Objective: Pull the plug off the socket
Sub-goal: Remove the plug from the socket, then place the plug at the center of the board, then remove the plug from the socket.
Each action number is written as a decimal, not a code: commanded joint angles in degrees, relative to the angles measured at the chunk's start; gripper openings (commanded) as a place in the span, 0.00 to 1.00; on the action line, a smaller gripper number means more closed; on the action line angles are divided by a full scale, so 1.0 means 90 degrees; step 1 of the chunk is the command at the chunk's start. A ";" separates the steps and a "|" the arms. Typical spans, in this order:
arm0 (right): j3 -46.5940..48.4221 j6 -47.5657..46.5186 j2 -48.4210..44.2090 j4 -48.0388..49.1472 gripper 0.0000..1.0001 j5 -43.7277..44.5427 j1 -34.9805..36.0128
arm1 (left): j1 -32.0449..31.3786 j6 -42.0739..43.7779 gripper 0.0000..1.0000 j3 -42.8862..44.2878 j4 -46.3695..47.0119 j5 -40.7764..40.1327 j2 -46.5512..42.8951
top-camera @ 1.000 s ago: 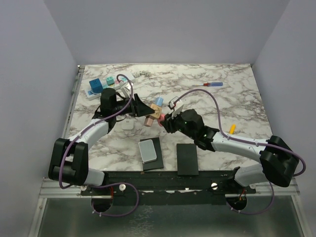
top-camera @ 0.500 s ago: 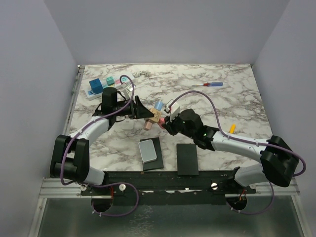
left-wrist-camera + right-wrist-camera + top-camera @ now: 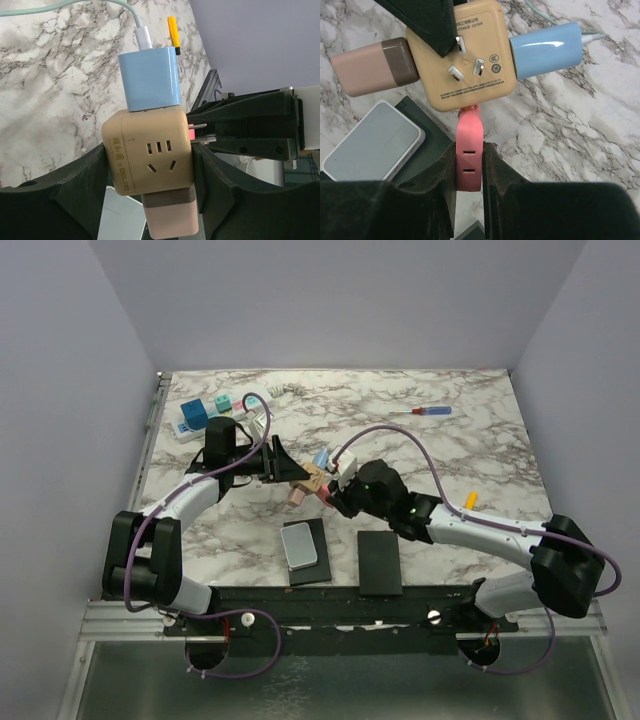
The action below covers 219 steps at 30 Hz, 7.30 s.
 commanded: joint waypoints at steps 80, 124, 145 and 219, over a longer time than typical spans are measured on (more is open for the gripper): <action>0.0411 0.0922 0.0040 -0.0835 0.01 0.0847 0.0155 | 0.0620 0.0253 0.00 0.0165 0.0120 -0.0437 0.0096; 0.1189 0.4879 0.2042 0.0289 0.01 -0.0803 -0.0962 | 0.1072 -0.0103 0.00 -0.0164 0.1243 -0.1348 -0.1074; 0.2724 0.4903 0.4158 0.0536 0.05 -0.1325 -0.0633 | 0.1072 -0.0083 0.00 -0.0216 0.1229 -0.1231 -0.1037; -0.0521 0.4498 -0.1850 0.1996 0.84 -0.2779 -0.1824 | -0.0587 0.0078 0.00 -0.0496 0.2702 -0.0220 -0.1850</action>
